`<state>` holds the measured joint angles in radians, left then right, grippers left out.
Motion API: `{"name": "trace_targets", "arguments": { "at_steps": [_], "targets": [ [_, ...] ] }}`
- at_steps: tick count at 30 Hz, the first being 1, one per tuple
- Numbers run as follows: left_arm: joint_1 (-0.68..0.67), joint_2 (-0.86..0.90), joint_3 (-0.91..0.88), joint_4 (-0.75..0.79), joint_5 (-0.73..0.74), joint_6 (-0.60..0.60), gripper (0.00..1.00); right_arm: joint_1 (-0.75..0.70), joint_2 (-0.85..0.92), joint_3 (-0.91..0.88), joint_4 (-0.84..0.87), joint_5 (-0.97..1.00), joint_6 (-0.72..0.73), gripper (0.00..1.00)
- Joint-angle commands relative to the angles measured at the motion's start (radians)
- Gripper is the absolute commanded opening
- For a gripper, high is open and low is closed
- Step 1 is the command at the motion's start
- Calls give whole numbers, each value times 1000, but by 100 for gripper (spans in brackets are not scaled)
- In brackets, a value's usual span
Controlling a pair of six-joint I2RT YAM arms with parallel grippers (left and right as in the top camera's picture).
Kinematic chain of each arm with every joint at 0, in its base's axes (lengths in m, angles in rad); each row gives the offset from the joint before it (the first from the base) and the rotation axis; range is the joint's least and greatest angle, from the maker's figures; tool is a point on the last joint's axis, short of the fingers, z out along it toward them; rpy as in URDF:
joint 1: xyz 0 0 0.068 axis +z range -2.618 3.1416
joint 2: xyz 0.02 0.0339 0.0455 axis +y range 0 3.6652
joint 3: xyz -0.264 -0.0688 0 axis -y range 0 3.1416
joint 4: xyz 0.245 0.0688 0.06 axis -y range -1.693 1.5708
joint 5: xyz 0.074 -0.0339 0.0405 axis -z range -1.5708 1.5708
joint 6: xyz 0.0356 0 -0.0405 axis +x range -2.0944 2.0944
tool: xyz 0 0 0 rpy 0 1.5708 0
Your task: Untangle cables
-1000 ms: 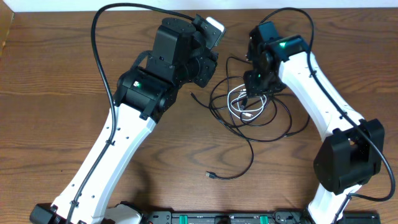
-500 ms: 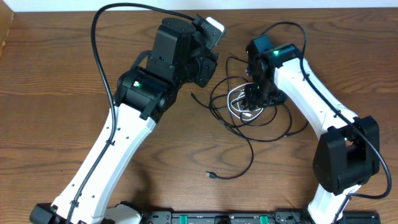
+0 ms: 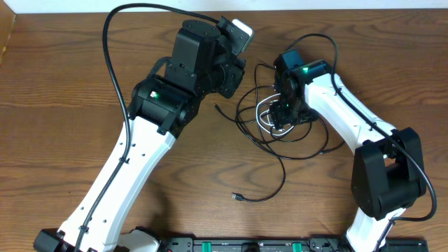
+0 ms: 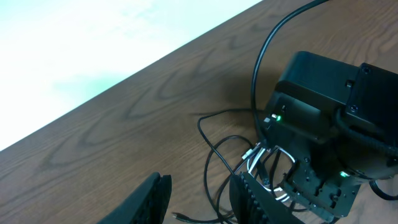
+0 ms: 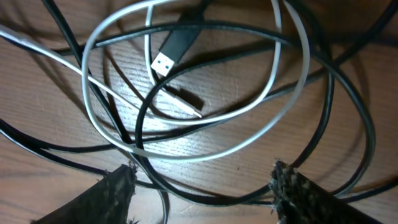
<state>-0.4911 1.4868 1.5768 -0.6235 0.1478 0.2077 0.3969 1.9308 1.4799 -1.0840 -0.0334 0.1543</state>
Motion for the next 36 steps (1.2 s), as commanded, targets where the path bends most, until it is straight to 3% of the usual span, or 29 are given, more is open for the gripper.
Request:
{"name": "trace_targets", "arguments": {
  "at_steps": [1,7,11,20,27,30,31,33,34,36],
  "targets": [
    [5,10,3,3,-3,8,36,4,6,-8,11,-3,-80,72],
    [5,10,3,4,-3,8,36,3,7,-8,26,-60,-238,84],
    [5,10,3,4,-3,8,36,3,7,-8,50,-78,-282,86],
    [5,9,3,5,-3,9,36,-6,32,-9,81,-82,-325,83],
    [5,9,3,5,-3,9,36,-10,122,-9,79,-86,-328,74],
    [5,9,3,5,-3,9,36,-10,131,-9,90,-85,-327,61],
    [5,9,3,5,-3,9,36,-11,131,-9,98,-85,-323,46],
    [5,9,3,4,-3,9,36,-11,130,-8,109,-81,-312,8],
    [5,9,3,4,-3,9,36,-12,130,-8,112,-80,-304,1],
    [5,9,3,4,-3,8,36,-15,130,-8,115,-70,-280,1]
  ]
}}
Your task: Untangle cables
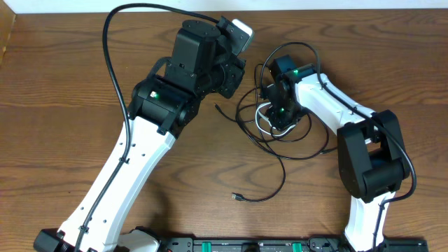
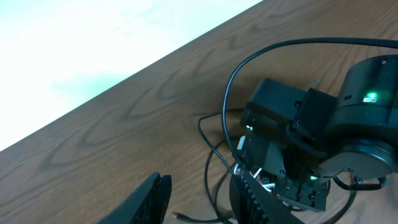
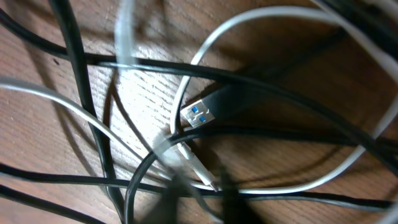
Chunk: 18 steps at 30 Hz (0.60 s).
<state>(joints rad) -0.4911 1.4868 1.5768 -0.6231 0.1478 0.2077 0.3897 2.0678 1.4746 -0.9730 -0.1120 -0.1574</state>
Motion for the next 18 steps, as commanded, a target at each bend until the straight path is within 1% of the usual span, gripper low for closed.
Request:
{"name": "trace_targets", "arguments": {
  "at_steps": [1,11,14,18],
  "targets": [
    [5,9,3,4,-3,9,36,-10,-7,-3,8,8,35,1],
    [5,9,3,2,-3,8,36,-16,-43,0,94,-17,131,1],
    [5,9,3,0,-3,9,36,-19,-105,2,127,-76,138,1],
    [5,9,3,0,-3,9,36,-22,-219,11,159,-81,172,1]
  ]
}}
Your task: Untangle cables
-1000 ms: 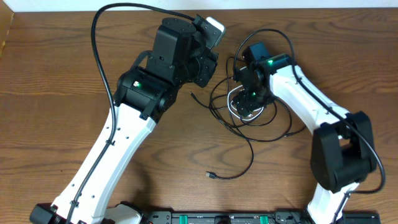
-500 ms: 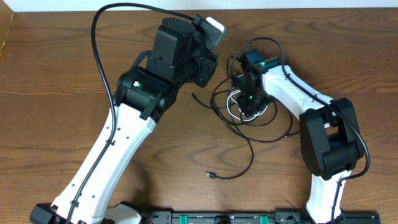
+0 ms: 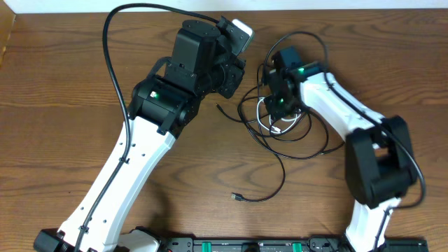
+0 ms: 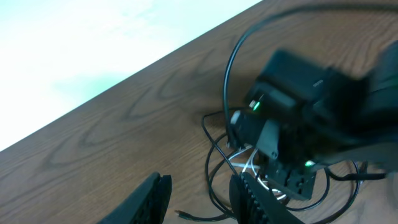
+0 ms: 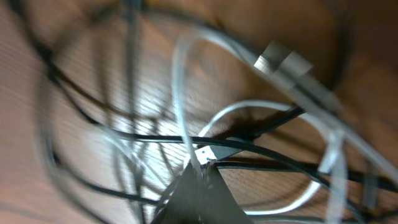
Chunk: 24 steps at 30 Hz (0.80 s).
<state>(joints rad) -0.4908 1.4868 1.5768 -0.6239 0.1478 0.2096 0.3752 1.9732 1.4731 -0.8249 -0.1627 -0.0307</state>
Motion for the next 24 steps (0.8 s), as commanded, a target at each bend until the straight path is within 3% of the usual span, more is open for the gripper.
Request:
{"name": "trace_targets", "arguments": {
  "at_steps": [1,11,16,24],
  "targets": [
    [4,9,3,0,-3,7,36,-8,-150,18,11,-28,50,1],
    [4,10,3,1,-3,7,36,-11,-454,105,-5,147,130,1],
    [4,9,3,0,-3,7,37,-31,-544,255,-48,223,142,1],
    [4,9,3,1,-3,7,37,-131,-562,542,-270,338,111,1]
  ]
}}
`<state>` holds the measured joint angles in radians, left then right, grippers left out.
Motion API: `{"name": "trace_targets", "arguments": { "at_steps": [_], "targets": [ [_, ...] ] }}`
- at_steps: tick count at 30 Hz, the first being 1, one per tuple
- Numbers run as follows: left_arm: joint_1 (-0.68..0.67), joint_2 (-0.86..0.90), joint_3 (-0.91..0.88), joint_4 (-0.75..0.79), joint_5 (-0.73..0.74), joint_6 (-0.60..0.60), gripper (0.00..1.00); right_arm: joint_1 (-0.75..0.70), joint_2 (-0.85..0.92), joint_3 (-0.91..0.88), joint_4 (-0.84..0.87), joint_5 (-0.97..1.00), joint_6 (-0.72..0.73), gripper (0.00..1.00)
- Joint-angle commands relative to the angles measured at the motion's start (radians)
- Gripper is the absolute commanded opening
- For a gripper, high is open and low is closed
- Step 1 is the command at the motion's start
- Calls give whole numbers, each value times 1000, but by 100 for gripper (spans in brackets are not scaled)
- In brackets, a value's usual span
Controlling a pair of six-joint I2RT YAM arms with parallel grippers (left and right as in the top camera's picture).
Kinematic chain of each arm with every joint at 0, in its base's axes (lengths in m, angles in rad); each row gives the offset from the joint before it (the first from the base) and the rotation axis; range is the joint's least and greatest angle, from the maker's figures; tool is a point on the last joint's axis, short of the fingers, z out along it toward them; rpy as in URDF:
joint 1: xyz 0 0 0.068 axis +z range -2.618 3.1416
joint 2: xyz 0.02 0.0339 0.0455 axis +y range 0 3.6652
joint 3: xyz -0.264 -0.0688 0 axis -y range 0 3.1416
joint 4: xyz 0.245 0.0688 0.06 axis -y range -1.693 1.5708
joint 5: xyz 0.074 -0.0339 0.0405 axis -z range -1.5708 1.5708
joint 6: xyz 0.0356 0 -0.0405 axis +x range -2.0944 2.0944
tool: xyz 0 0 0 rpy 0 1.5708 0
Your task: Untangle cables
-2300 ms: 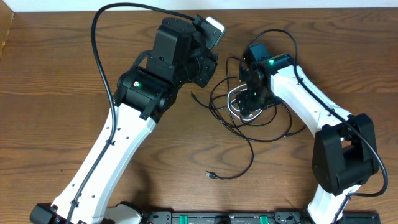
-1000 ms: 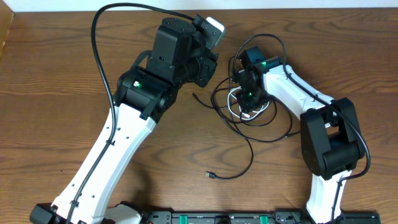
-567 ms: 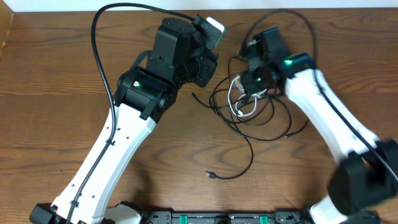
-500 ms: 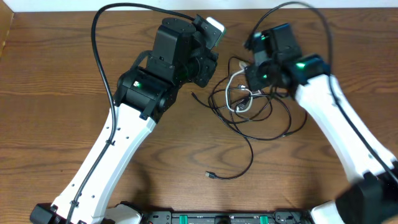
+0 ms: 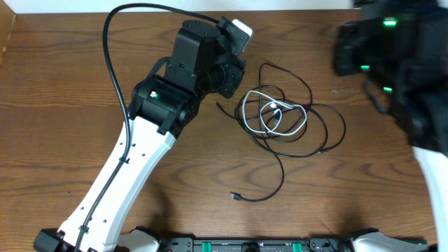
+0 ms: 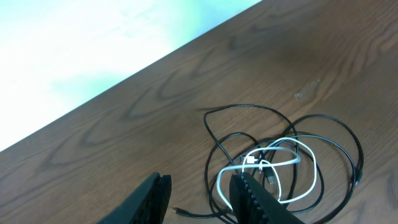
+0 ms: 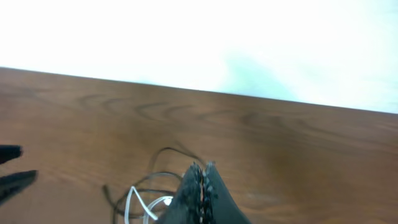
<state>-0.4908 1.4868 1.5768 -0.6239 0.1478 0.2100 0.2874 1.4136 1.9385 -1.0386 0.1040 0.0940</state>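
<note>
A tangle of black cable [image 5: 329, 122] with a white cable [image 5: 274, 112] looped inside it lies flat on the wooden table [image 5: 56, 105], right of centre. One black plug end [image 5: 236, 197] trails toward the front. The left wrist view shows the white cable [image 6: 305, 163] just right of my left gripper [image 6: 200, 180], which is open, holds nothing and hangs above the tangle's left edge. My right arm [image 5: 392, 49] is a raised, blurred shape at the far right. Its gripper [image 7: 201, 165] is shut with nothing visible between the fingers, high above the cables.
The left arm's own black supply cable [image 5: 112, 42] arcs over the back left of the table. A black rail [image 5: 245, 245] runs along the front edge. A pale wall [image 7: 186, 37] borders the table's far edge.
My right gripper was down in the tangle; now it is high above the table at the right, shut and holding nothing. The cables lie loose and slightly more spread out. The left arm has not moved.
My right gripper was open just above the white loop and a USB plug. Then it was down among the cables with its fingers coming together, then shut amid them. Now it is raised away and the tangle rests on the table, slightly shifted.
</note>
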Motion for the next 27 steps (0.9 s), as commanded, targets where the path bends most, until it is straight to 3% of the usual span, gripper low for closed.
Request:
{"name": "trace_targets", "arguments": {
  "at_steps": [1,8,14,17,20,27],
  "targets": [
    [4,10,3,1,-3,6,37,-58,-3,98,-85,69,-18,1],
    [4,9,3,4,-3,6,37,-78,29,107,-211,60,-24,1],
    [4,9,3,3,-3,6,37,-78,105,107,-246,-8,-20,39],
    [4,9,3,3,-3,6,36,-78,145,107,-265,-35,5,65],
    [4,10,3,3,-3,6,37,-77,191,107,-289,-35,33,73],
    [4,10,3,4,-3,6,37,-76,351,107,-385,-40,136,72]
  ]
}}
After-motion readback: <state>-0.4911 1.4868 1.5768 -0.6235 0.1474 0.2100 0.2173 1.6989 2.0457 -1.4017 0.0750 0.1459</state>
